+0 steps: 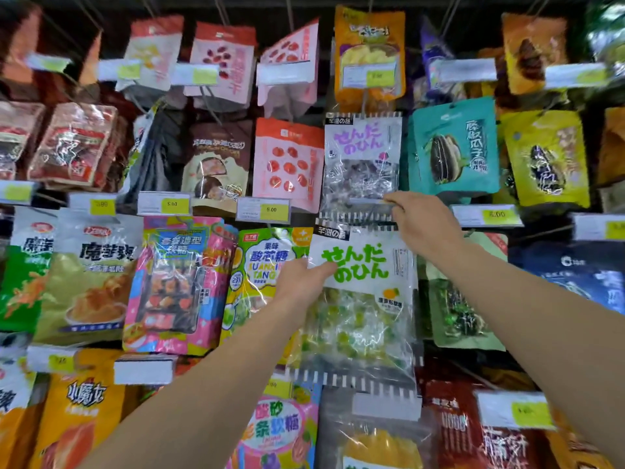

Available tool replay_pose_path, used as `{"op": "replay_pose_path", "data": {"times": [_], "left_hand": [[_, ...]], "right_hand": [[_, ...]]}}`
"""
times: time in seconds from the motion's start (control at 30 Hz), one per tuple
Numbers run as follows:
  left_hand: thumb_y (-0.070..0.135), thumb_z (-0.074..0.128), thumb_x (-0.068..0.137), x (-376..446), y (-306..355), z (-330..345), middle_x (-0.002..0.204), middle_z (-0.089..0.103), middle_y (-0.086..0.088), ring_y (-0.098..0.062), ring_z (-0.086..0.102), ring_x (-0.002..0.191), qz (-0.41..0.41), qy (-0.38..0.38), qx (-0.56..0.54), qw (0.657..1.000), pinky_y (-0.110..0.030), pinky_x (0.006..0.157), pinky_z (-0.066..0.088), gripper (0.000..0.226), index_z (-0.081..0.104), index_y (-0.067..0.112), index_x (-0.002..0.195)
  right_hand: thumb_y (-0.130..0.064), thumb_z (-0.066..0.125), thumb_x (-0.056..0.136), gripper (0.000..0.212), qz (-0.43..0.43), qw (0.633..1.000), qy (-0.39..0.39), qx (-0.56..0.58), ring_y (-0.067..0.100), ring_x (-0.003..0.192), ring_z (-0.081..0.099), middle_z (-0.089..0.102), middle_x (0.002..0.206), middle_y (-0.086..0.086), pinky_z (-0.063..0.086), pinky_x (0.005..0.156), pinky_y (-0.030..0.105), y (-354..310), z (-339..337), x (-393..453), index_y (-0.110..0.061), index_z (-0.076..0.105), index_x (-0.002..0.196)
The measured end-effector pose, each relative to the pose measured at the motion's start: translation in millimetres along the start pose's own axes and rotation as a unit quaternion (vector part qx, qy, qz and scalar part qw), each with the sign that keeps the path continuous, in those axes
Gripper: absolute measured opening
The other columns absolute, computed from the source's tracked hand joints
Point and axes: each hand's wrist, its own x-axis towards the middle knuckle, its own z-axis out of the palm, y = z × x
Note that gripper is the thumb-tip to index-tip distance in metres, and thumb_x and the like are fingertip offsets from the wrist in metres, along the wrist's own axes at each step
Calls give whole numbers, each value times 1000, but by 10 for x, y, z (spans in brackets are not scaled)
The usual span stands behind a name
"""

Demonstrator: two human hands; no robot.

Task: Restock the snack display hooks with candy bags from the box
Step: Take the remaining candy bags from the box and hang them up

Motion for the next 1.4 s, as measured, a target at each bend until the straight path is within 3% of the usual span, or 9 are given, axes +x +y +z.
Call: {"op": "replay_pose_path", "data": {"times": [0.1,0.17,0.37,0.5,0.73,1.0,1.17,1.27,1.4], "left_hand": [[25,70,87,34,43,94,81,70,3,-19,66,80,9,2,-3,1000,-27,66,52,10,70,15,87],[26,70,86,63,69,153,87,73,0,-23,69,86,10,-1,-6,1000,-36,75,58,10,71,16,86],[26,72,83,171,167,253,97,74,-8,-29,70,91,-11,17,-33,999,-46,80,60,8,70,19,84],[29,74,79,215,211,308,98,71,-9,-30,66,92,-29,11,-37,999,-49,86,57,24,70,12,97],[24,74,82,220,108,347,95,72,-8,-31,69,92,-57,13,-57,997,-51,83,58,12,69,14,87],[35,76,77,288,88,349,98,68,-13,-36,68,91,-74,20,-18,997,-52,84,57,28,64,13,90],[51,74,71,286,-40,351,82,68,-11,-35,68,83,-11,42,61,997,-52,78,59,43,66,11,85],[50,67,82,202,-76,343,75,62,-7,-27,60,78,38,61,173,982,-37,71,51,42,58,10,76],[42,69,83,152,-184,332,88,66,-9,-29,62,86,78,66,242,965,-37,74,52,38,60,6,90]], "right_hand": [[-25,37,105,34,8,1000,6,18,31,94,60,65,117,10,47,70,36,40,-4,67,-22,56,132],[-26,38,105,31,13,999,12,28,28,85,56,67,110,11,40,65,32,61,2,74,-20,59,126],[-29,38,105,30,12,999,16,37,30,92,59,67,109,9,41,67,33,83,-2,77,-20,61,122],[-29,38,104,30,16,999,11,39,31,94,59,68,107,8,48,71,36,75,-36,76,-22,63,119],[-28,38,105,30,4,999,1,38,23,82,53,67,102,7,44,68,34,77,-60,59,-21,62,123],[-22,42,101,29,-18,998,29,43,32,103,60,64,119,9,51,82,42,48,-4,-29,-12,60,121],[-25,56,92,60,3,999,11,35,27,138,33,25,158,0,40,104,42,-12,139,-359,-22,35,149],[-25,59,91,64,5,999,25,37,25,140,28,19,159,0,37,109,40,-88,285,-665,-18,33,149],[-28,58,90,66,-14,999,-24,22,24,142,26,20,158,0,33,114,40,-149,519,-1017,-18,29,149]]}}
